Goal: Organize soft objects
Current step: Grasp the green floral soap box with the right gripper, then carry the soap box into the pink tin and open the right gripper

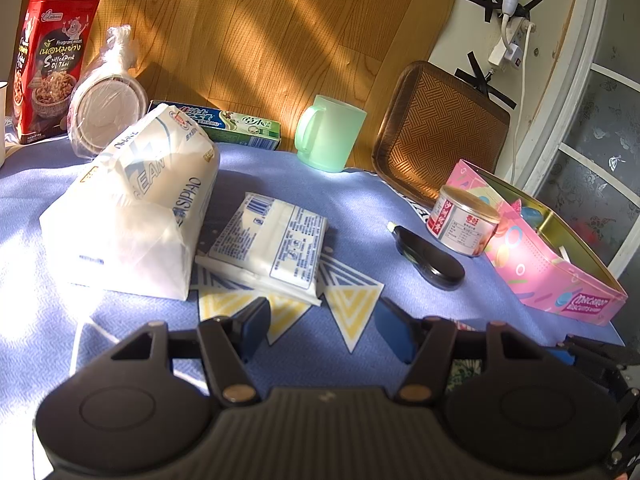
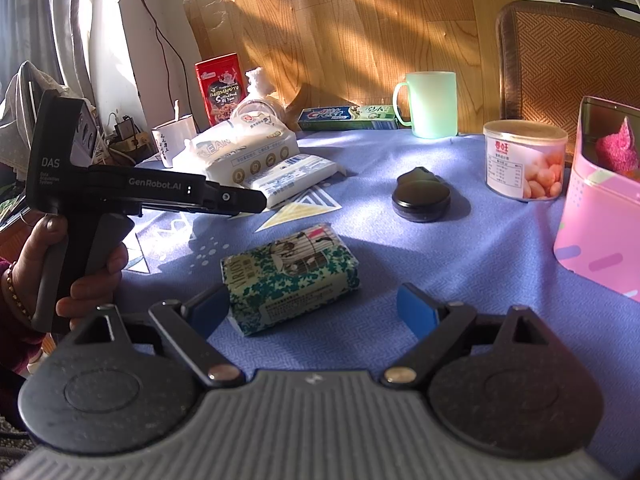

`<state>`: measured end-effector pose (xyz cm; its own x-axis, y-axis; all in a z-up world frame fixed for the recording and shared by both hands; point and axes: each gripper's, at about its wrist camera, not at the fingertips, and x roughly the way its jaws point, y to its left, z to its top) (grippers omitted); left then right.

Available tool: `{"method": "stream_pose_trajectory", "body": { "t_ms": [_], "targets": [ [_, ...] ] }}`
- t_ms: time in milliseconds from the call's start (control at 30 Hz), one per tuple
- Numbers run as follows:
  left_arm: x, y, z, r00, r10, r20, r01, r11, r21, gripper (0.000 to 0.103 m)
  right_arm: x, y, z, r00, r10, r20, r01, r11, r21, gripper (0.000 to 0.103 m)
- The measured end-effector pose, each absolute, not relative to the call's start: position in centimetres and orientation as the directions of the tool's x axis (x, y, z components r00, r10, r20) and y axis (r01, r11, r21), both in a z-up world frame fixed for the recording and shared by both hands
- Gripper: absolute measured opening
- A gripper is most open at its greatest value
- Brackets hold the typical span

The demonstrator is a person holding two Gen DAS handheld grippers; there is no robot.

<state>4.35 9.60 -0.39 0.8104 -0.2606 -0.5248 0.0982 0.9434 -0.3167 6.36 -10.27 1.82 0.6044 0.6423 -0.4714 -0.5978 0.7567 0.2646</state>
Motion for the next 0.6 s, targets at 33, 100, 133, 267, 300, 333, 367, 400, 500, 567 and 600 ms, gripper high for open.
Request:
{"method": "stream_pose_trajectory", "body": {
  "t_ms": [33,100,133,267,300,333,367,400,500,567,600],
  "targets": [
    [4.3,9.7,-0.4,0.81,-0.267,-0.522,0.101,0.941,-0.324,0.059,6.4,-10.3,1.8,0.604,0.643,-0.471,-0.599,0.756,0.263,0.092],
    [4.1,10.0,-0.2,0.808,-0.291,-0.512,0.111,0.929,-0.353,0.059,6.4,-10.3,1.8,0.605,0.64,-0.473,-0.6,0.758,0.257,0.092],
    [3.8,10.2,-0.1,0.808,-0.306,-0.503,0.119,0.922,-0.369,0.059,6.4,-10.2,1.8,0.606,0.637,-0.476,-0.599,0.759,0.253,0.092],
    [2.4,9.8,0.7,0.802,-0.378,-0.462,0.174,0.888,-0.425,0.06,5.8,-9.9,1.7,0.589,0.651,-0.479,-0.616,0.745,0.256,0.092],
    [2.1,9.4,0.9,0.792,-0.402,-0.46,0.193,0.879,-0.437,0.06,5.5,-9.6,1.7,0.586,0.654,-0.478,-0.624,0.741,0.248,0.092],
    [1.8,8.8,1.1,0.78,-0.423,-0.462,0.214,0.873,-0.439,0.06,5.3,-9.5,1.7,0.583,0.657,-0.478,-0.63,0.737,0.245,0.092],
    [1.6,8.3,1.3,0.771,-0.436,-0.465,0.232,0.872,-0.431,0.06,5.1,-9.2,1.8,0.577,0.664,-0.475,-0.639,0.73,0.245,0.092],
    [1.4,7.7,1.4,0.762,-0.447,-0.468,0.251,0.87,-0.423,0.06,5.0,-9.0,1.9,0.57,0.671,-0.474,-0.645,0.723,0.247,0.092],
    [1.8,5.7,0.9,0.713,-0.485,-0.507,0.286,0.861,-0.421,0.06,5.0,-7.7,2.2,0.564,0.657,-0.501,-0.648,0.728,0.225,0.086],
    [2.3,4.6,0.1,0.677,-0.496,-0.543,0.291,0.859,-0.422,0.049,4.9,-6.9,2.2,0.59,0.622,-0.514,-0.638,0.75,0.175,0.069],
    [2.5,4.1,-0.3,0.668,-0.499,-0.552,0.293,0.858,-0.422,0.049,4.7,-6.7,2.2,0.612,0.599,-0.516,-0.631,0.763,0.138,0.061]
  ]
}}
